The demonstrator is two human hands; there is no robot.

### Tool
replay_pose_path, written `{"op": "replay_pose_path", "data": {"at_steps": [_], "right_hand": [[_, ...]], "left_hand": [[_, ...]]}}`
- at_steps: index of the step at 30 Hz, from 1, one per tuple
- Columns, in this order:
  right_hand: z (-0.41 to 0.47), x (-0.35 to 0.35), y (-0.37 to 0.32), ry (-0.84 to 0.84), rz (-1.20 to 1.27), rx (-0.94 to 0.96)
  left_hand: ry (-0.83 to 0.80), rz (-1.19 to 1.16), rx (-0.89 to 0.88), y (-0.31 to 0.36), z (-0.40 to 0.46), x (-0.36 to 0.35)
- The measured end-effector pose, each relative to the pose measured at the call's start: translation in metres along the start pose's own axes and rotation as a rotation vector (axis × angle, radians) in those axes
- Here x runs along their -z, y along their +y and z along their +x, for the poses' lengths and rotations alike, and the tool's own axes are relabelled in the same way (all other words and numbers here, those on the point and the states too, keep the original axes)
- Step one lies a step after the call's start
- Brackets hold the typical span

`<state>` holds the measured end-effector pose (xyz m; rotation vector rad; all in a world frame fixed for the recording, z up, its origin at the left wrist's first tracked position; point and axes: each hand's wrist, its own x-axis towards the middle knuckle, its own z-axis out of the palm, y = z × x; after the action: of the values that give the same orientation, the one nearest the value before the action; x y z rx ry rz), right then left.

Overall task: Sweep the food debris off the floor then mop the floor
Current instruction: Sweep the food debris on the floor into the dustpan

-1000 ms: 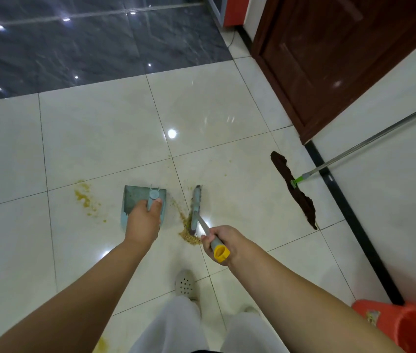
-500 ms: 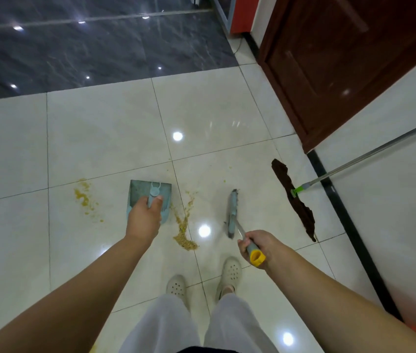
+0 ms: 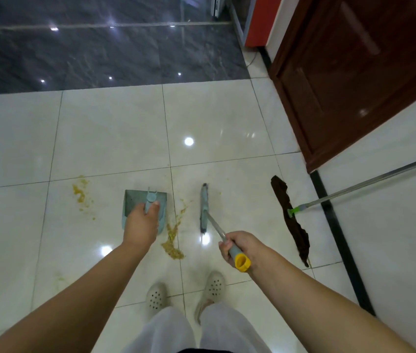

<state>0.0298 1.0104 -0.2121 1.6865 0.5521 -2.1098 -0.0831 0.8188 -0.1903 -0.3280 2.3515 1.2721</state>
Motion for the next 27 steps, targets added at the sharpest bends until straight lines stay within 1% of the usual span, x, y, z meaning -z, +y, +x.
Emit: {"op": "replay_pose_path", "data": {"at_steps": [7, 11, 14, 18, 21, 24, 27], "right_hand": [[0.003, 0.041, -0.087, 0.121, -0.088, 0.103], [0.021, 0.055, -0.142, 0.154, -0.167, 0.121], [0.037, 0.058, -0.169, 0.198, -0.243, 0.136], [0.047, 0.043, -0.171, 0.184, -0.266, 0.178], [0.051, 0.025, -0.153, 0.192, -0.341, 0.208], [0.055, 0.014, -0.128, 0.179, -0.448, 0.167], [0.059, 0.005, -0.102, 0.154, -0.501, 0.129]], "left_hand": [[-0.002, -0.061, 0.017, 0.017, -0.005, -0.021], [0.005, -0.15, 0.049, 0.023, -0.007, -0.03], [0.02, -0.173, 0.055, 0.024, -0.009, -0.035], [0.027, -0.177, 0.077, 0.026, -0.012, -0.043], [0.039, -0.171, 0.092, 0.028, -0.013, -0.048], [0.052, -0.178, 0.1, 0.028, -0.013, -0.051], [0.07, -0.156, 0.098, 0.029, -0.014, -0.049]]}}
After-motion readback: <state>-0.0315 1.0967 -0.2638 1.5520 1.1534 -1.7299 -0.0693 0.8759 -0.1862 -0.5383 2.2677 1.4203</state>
